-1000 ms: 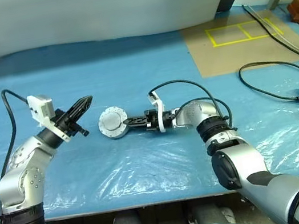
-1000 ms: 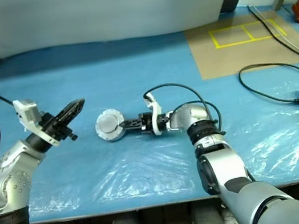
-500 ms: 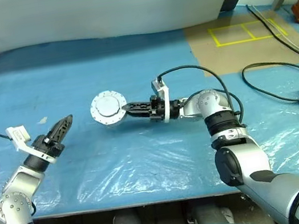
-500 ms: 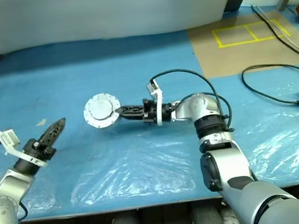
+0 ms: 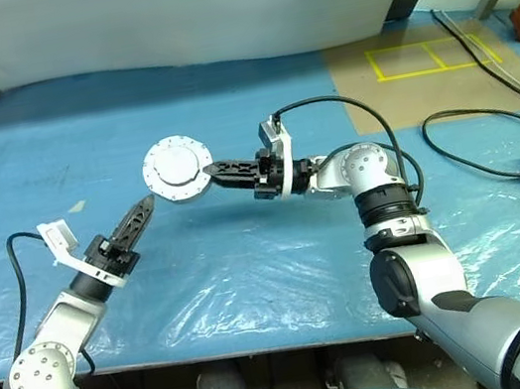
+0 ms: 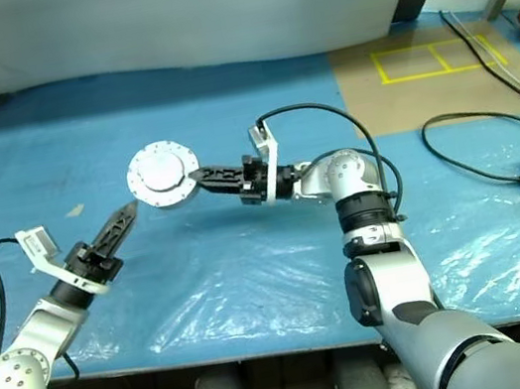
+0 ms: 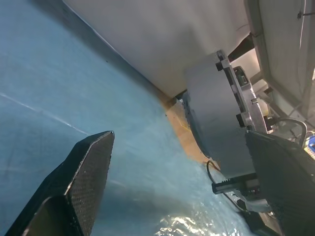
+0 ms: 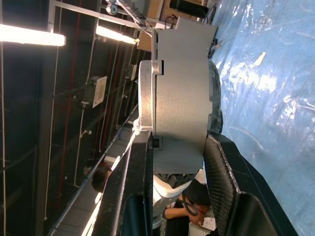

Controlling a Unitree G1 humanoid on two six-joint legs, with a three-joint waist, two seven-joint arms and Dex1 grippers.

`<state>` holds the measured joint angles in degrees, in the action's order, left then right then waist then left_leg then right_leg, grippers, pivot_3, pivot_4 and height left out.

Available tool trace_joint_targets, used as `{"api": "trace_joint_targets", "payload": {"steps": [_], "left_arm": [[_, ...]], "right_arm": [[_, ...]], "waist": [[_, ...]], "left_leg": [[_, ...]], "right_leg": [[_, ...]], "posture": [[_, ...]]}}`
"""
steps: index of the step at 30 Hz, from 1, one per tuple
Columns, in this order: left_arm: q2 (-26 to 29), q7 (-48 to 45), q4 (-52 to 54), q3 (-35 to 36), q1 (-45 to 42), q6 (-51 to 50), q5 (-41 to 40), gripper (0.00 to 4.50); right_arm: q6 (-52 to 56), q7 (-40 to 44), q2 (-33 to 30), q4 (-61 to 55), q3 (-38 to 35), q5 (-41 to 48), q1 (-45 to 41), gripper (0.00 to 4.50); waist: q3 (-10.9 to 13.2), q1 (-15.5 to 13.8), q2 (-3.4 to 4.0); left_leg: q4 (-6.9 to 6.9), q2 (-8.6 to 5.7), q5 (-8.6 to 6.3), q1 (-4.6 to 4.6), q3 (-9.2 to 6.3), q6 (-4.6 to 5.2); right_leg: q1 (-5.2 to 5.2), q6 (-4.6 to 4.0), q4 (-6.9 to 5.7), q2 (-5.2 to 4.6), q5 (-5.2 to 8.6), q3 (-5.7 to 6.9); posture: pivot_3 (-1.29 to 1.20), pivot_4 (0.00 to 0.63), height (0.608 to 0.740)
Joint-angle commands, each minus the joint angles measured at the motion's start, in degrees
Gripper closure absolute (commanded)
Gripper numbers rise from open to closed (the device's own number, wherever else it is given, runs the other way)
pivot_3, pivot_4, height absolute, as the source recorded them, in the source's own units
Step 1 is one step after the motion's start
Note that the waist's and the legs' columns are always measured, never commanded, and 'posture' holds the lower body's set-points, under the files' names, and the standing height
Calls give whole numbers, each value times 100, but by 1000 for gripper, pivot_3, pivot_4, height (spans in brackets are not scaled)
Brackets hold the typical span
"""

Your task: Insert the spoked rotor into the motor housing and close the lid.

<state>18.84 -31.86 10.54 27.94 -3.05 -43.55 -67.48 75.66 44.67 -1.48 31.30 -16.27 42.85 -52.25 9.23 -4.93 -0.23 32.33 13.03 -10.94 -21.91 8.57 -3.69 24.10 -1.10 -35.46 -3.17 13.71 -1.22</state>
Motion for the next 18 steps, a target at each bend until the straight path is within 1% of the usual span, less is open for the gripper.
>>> {"api": "trace_joint_targets", "payload": {"steps": [1,7,10,12,16,18], "left_arm": [[-148,93,269,-76,-100,68,-275,27],[-334,104,210,-257,-154,66,-306,27],[-460,138,158,-298,-344,189,-338,27],[-518,76,149,-402,-408,257,-235,27],[-814,108,-112,-476,-644,482,-172,27],[-891,61,-137,-641,-690,496,-73,27]], "right_arm": [[44,84,43,-302,-104,374,-213,3385],[91,51,12,-305,-53,359,-210,3385],[124,29,9,-309,-72,374,-206,3385],[145,20,0,-316,-62,369,-200,3385],[192,33,-48,-336,3,345,-206,3385],[201,35,-70,-345,32,336,-207,3385]], "waist": [[0,-9,0],[0,-32,0],[0,-54,-1],[0,-59,-1],[-1,-58,-1],[-1,-59,-2]], "left_leg": [[2,-1,0,-1,0,0],[9,0,0,3,0,0],[19,0,0,1,0,0],[26,0,0,0,-1,0],[36,0,0,-1,-2,0],[38,-1,0,-1,-2,0]], "right_leg": [[0,0,0,0,0,0],[0,0,-13,0,0,-4],[0,1,-17,-1,0,-4],[0,1,-23,-1,-1,-4],[-2,5,-27,-2,-3,-7],[-2,6,-27,-2,-4,-9]], "posture": [[0,150,740],[0,150,740],[0,150,740],[0,150,740],[0,150,740],[0,150,740]]}}
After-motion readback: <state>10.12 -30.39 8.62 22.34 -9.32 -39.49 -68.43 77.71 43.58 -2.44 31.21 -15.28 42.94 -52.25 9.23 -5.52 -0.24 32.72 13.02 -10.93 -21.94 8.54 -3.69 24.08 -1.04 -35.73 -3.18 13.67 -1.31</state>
